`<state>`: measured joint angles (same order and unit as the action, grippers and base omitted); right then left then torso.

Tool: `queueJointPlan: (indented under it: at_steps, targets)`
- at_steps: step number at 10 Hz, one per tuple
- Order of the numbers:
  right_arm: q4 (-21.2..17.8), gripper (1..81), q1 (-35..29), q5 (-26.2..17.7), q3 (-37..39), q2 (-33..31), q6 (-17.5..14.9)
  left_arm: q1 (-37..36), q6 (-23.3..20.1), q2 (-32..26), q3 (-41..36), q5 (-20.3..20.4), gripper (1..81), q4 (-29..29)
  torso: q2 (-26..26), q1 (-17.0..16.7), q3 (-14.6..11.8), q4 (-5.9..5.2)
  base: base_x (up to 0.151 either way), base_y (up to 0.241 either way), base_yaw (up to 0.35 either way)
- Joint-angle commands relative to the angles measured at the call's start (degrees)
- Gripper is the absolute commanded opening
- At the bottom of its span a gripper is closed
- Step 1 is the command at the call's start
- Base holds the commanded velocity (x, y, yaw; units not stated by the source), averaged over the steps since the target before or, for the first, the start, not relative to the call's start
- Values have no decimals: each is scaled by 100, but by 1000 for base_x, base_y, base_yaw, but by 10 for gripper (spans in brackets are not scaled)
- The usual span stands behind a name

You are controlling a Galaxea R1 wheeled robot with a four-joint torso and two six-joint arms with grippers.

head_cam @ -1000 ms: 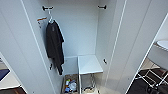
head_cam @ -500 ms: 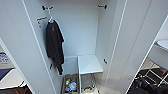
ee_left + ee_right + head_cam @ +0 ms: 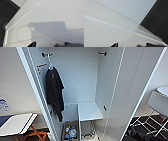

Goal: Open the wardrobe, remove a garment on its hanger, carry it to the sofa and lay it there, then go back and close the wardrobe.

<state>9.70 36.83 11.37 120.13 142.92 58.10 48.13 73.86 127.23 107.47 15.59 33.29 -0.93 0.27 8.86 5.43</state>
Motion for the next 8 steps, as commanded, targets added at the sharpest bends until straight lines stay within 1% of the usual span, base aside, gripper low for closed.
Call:
queueJointPlan:
  at_steps: [1,3,4,5,6,7,8]
  targets:
    - [462,811,-531,-83,-78,501,-53,-510,-74,417,125,-601,811,432,0,0,0,0,0,0,0]
    - [681,811,-513,-83,-122,783,-53,-502,-83,898,396,-750,811,441,2,2,2,0,0,0,0]
    - [769,811,-487,-109,-130,933,-53,-510,-118,1226,652,-786,811,441,2,2,2,0,0,0,0]
    - [892,811,-426,-126,-105,1081,-53,-502,-135,1583,940,-1030,811,544,2,2,5,0,0,0,0]
    - [1095,811,-329,-135,-17,1268,-53,-475,-135,1885,1153,-1181,811,784,5,2,7,0,0,0,0]
    - [1226,811,-233,-144,71,1416,-53,-396,-135,2164,1354,-1252,811,924,5,5,7,0,0,0,0]
    - [1447,811,-171,-144,142,1575,-53,-291,-135,2325,1408,-1252,811,1100,7,5,9,0,0,0,0]
